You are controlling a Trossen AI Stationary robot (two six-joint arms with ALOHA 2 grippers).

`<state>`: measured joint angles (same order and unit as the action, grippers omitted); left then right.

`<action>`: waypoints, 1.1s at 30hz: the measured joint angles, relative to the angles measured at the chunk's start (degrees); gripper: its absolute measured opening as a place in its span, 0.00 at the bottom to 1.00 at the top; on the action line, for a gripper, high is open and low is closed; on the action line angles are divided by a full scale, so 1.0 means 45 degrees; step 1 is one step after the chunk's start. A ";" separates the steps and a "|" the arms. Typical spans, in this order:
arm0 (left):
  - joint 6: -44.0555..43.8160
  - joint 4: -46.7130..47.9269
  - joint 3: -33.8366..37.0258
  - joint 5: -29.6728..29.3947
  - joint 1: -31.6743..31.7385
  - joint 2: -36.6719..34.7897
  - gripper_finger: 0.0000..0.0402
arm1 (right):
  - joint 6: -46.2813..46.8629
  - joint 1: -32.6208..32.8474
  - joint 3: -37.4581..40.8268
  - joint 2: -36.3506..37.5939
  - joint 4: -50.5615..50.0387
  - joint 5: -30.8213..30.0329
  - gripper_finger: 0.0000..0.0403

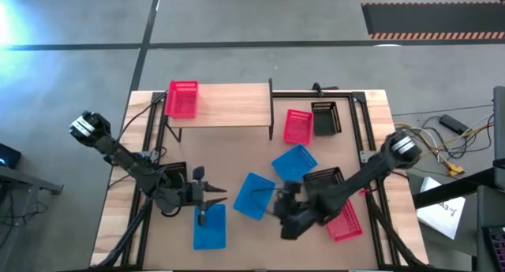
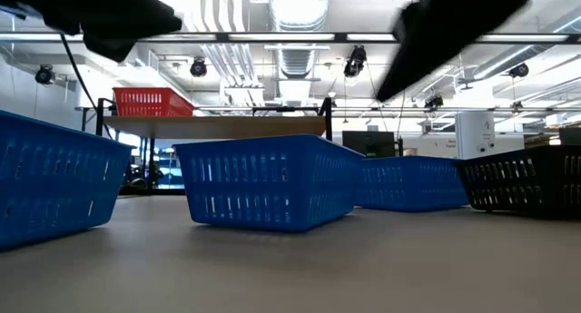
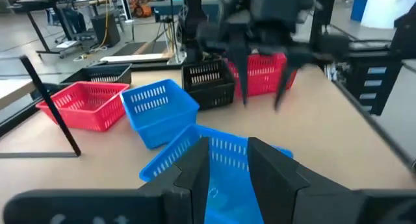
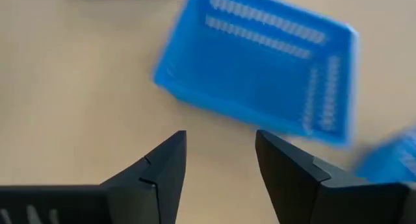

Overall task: Stack baskets on shelf by color
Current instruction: Put the middle blue bin on the shelf

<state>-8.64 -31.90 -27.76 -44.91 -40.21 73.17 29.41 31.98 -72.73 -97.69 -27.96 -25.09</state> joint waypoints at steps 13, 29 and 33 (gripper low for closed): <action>-0.4062 0.5009 -0.1400 -0.1141 -0.0976 -0.0005 0.22 | 0.0130 -0.0491 -0.5946 -0.4506 -0.1648 0.0123 0.44; -0.4687 0.5309 -0.1007 -0.1542 -0.1670 -0.0031 0.22 | -0.0722 -0.1281 -0.9768 -0.7344 -0.6181 0.0348 0.12; -0.4689 0.5309 -0.1148 -0.1479 -0.2603 -0.0290 0.22 | -0.1263 -0.1176 -0.9261 -0.6869 -0.6506 0.0291 0.03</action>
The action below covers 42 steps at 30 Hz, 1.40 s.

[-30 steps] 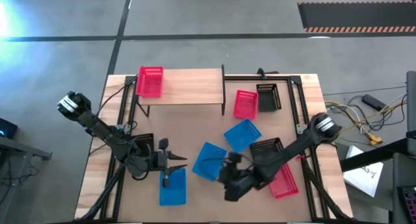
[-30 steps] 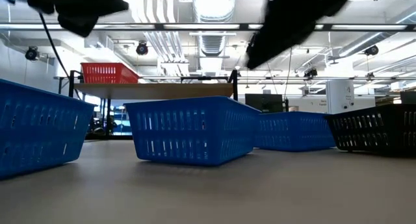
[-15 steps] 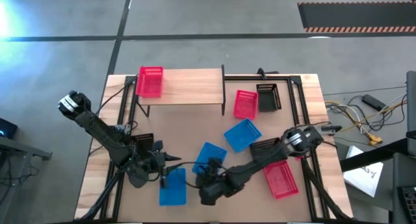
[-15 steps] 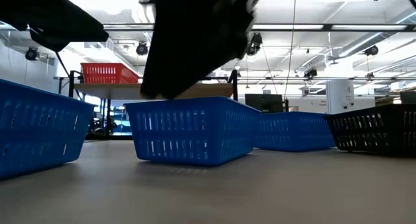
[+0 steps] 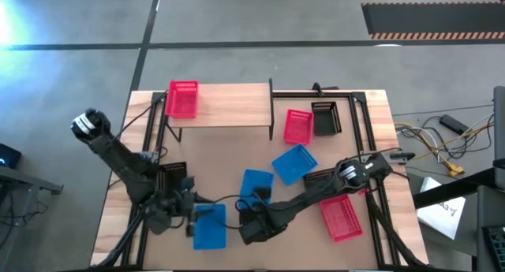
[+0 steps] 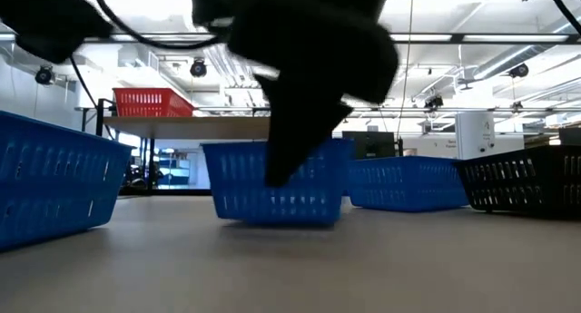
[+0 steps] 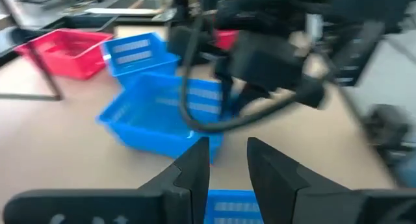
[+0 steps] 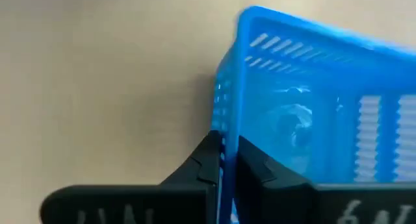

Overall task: Stack baskets on shelf by color
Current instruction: Put the middle blue bin on the shelf

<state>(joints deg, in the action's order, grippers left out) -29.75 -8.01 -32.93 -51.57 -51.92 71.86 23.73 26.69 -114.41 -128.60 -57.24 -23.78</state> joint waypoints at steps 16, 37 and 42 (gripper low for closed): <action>-0.1011 -0.0112 0.0804 -0.2550 -0.2727 -0.0348 0.22 | -0.5907 -0.2296 0.2267 0.4840 0.4126 -0.0170 0.02; -0.0960 -0.0097 0.1186 -0.4014 -0.2628 -0.0352 0.22 | -0.7970 -0.8275 -0.4236 0.0777 0.2669 0.4827 0.02; -0.0993 -0.0141 0.1186 -0.4022 -0.2628 -0.0352 0.22 | -0.8293 -0.8329 -0.4250 0.0746 0.2946 0.4675 0.02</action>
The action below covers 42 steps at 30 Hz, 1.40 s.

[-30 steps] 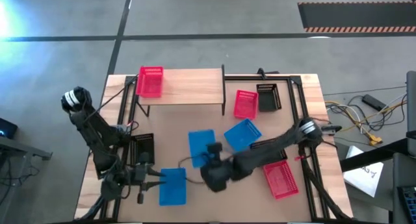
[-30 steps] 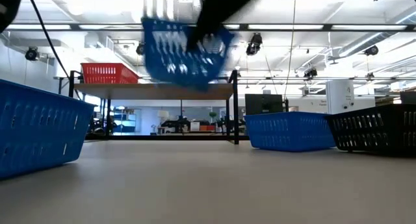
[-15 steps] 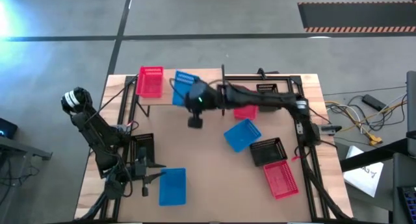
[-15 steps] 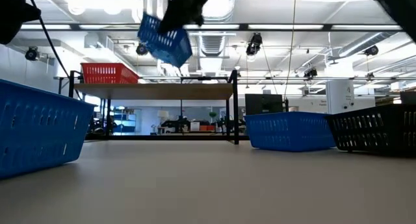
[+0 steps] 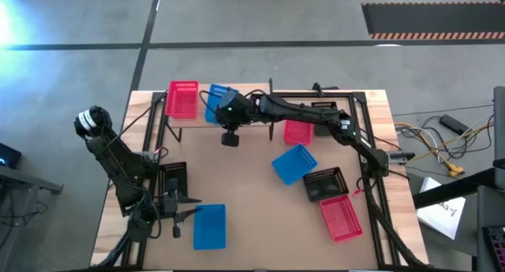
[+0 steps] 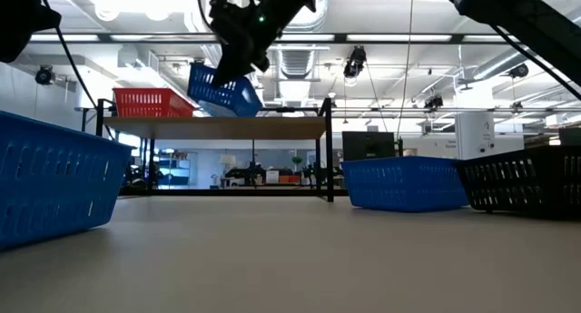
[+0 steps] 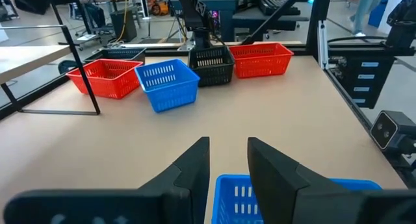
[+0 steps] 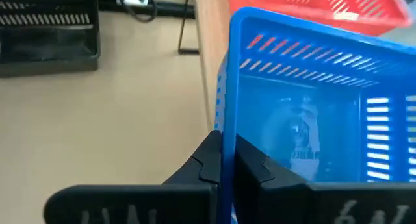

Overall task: Stack baskets on shelf by color
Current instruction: Put the middle blue bin on the shelf

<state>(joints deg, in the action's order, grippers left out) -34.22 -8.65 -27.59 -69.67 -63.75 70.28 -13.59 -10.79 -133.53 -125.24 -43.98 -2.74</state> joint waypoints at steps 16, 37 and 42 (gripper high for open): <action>-0.0015 -0.0087 -0.0005 0.0000 -0.0003 -0.0005 0.22 | -0.0678 -0.0053 0.0457 -0.0061 0.0642 -0.0256 0.26; -0.0020 -0.0145 -0.0015 0.0000 -0.0005 0.0000 0.22 | 0.1175 -0.0400 0.0767 -0.0061 0.1576 -0.1422 0.12; -0.0016 -0.0204 -0.0019 0.0000 -0.0008 -0.0005 0.22 | 0.1374 -0.0338 0.0767 -0.0061 0.1659 -0.1413 0.08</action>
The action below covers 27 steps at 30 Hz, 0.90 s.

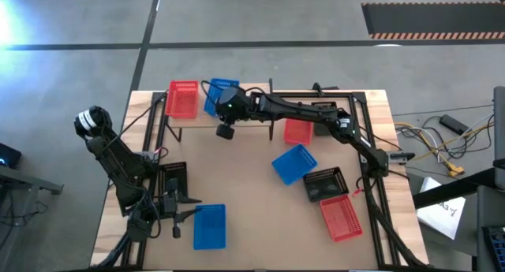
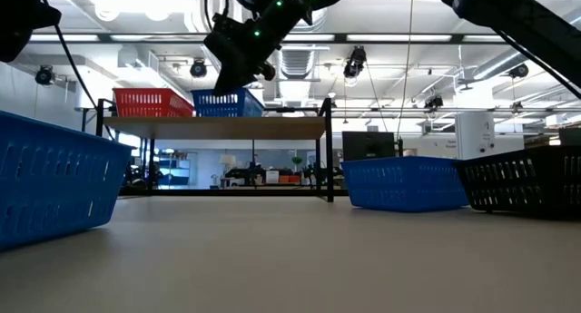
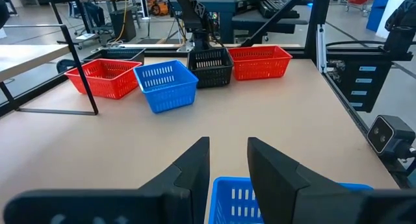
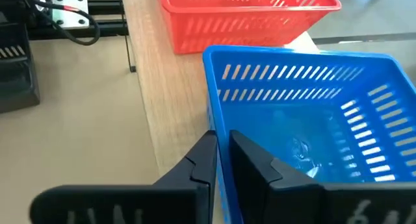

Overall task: Stack baskets on shelf by color
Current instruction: Put the middle blue bin on the shelf

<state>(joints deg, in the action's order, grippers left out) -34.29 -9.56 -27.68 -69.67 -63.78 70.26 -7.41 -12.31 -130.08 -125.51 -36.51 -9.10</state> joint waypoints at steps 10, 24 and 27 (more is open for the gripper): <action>0.0011 -0.0026 0.0000 0.0005 -0.0002 0.0000 0.22 | -0.1000 0.0017 0.0000 0.0010 -0.0234 0.0379 0.14; 0.0007 -0.0078 0.0000 0.0068 -0.0002 0.0000 0.22 | -0.3289 0.0096 0.0005 0.0194 -0.0772 0.0457 0.16; 0.0007 -0.0102 0.0000 0.0073 -0.0002 0.0000 0.22 | -0.3880 0.0096 0.0005 0.0199 -0.0767 0.0457 0.14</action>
<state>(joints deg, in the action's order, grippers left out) -34.26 -10.02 -27.68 -69.34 -63.79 70.26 -24.87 -11.88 -130.06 -124.62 -39.97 -7.05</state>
